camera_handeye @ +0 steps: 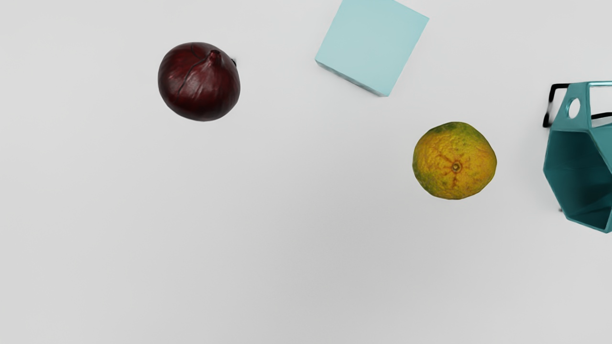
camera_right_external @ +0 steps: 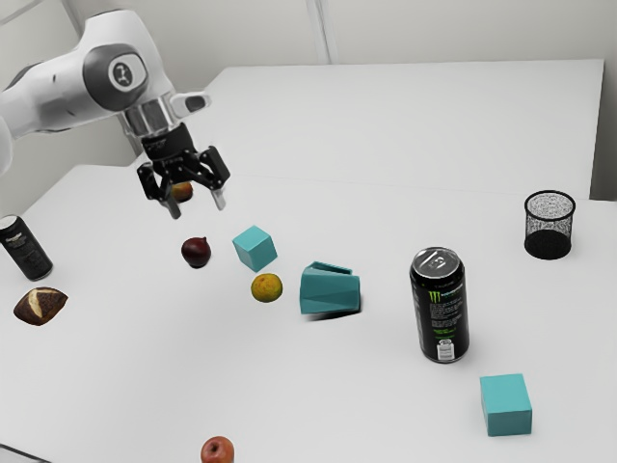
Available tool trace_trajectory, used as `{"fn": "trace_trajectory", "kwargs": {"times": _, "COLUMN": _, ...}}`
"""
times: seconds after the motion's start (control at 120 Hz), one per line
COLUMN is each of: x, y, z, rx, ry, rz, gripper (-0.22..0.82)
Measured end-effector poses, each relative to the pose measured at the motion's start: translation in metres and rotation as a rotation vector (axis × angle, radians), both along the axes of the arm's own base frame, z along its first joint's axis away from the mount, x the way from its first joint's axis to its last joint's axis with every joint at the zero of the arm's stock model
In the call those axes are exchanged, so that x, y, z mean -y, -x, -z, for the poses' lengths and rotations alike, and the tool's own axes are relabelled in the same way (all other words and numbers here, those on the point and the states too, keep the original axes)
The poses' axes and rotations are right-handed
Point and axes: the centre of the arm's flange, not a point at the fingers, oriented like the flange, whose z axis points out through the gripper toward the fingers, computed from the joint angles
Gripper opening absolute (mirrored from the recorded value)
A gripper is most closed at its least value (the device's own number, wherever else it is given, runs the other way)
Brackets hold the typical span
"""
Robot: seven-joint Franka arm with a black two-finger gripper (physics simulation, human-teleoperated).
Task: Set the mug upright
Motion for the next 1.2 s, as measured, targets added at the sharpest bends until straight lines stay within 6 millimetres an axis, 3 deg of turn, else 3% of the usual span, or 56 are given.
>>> {"fn": "trace_trajectory", "kwargs": {"times": 0.125, "x": -0.019, "y": 0.000, "z": 0.019, "rx": 0.049, "ry": 0.054, "rz": -0.002, "gripper": 0.60}}
{"fn": "trace_trajectory", "kwargs": {"times": 0.308, "x": -0.043, "y": 0.001, "z": 0.062, "rx": 0.150, "ry": 0.135, "rz": -0.004, "gripper": 0.60}}
{"fn": "trace_trajectory", "kwargs": {"times": 0.433, "x": -0.049, "y": -0.002, "z": 0.084, "rx": 0.224, "ry": 0.200, "rz": -0.013, "gripper": 0.60}}
{"fn": "trace_trajectory", "kwargs": {"times": 0.542, "x": -0.027, "y": -0.007, "z": 0.104, "rx": 0.265, "ry": 0.251, "rz": 0.017, "gripper": 0.60}}
{"fn": "trace_trajectory", "kwargs": {"times": 0.675, "x": 0.045, "y": -0.013, "z": 0.134, "rx": 0.264, "ry": 0.326, "rz": 0.120, "gripper": 0.60}}
{"fn": "trace_trajectory", "kwargs": {"times": 0.725, "x": 0.061, "y": -0.010, "z": 0.143, "rx": 0.260, "ry": 0.350, "rz": 0.137, "gripper": 0.60}}
{"fn": "trace_trajectory", "kwargs": {"times": 0.917, "x": 0.058, "y": -0.002, "z": 0.169, "rx": 0.256, "ry": 0.412, "rz": 0.103, "gripper": 0.60}}
{"fn": "trace_trajectory", "kwargs": {"times": 1.2, "x": 0.074, "y": -0.004, "z": 0.197, "rx": 0.273, "ry": 0.499, "rz": 0.106, "gripper": 0.60}}
